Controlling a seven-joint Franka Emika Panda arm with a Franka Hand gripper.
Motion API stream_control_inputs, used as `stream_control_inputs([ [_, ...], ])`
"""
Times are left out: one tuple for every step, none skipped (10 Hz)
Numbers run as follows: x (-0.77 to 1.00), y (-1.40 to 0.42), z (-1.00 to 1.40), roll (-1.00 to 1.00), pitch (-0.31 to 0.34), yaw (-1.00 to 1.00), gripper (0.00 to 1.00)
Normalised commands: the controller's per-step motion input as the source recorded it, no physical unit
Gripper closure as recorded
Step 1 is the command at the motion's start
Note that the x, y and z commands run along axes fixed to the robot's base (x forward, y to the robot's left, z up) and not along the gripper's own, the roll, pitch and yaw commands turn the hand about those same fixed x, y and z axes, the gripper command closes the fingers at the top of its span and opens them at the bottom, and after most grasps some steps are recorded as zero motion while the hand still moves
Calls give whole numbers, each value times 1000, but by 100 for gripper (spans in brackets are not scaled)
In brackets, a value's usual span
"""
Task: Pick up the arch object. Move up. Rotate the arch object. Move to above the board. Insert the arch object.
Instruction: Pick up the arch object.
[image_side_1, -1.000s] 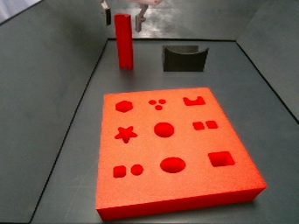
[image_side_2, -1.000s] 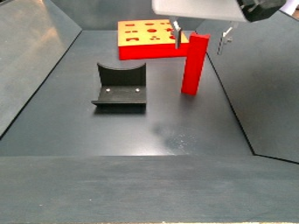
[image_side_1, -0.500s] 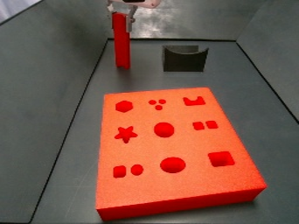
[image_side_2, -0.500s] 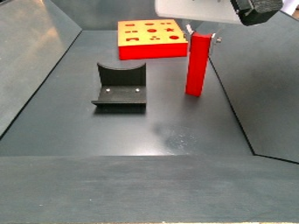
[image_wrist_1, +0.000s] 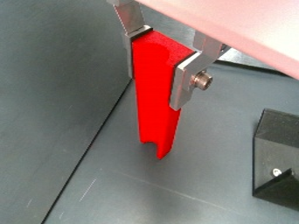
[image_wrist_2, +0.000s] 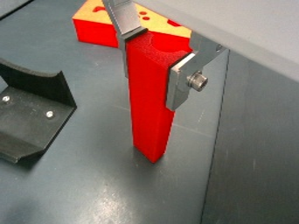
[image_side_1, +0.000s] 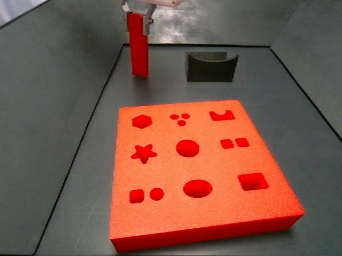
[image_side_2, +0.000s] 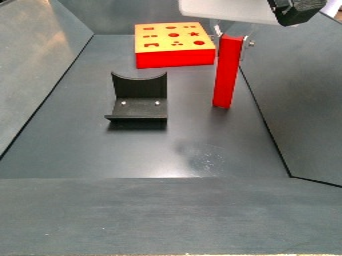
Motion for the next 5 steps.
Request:
stream_control_inputs([
  [0,0,0,0,0,0,100],
  [0,0,0,0,0,0,100],
  [0,0,0,0,0,0,100],
  [0,0,0,0,0,0,100],
  [0,0,0,0,0,0,100],
])
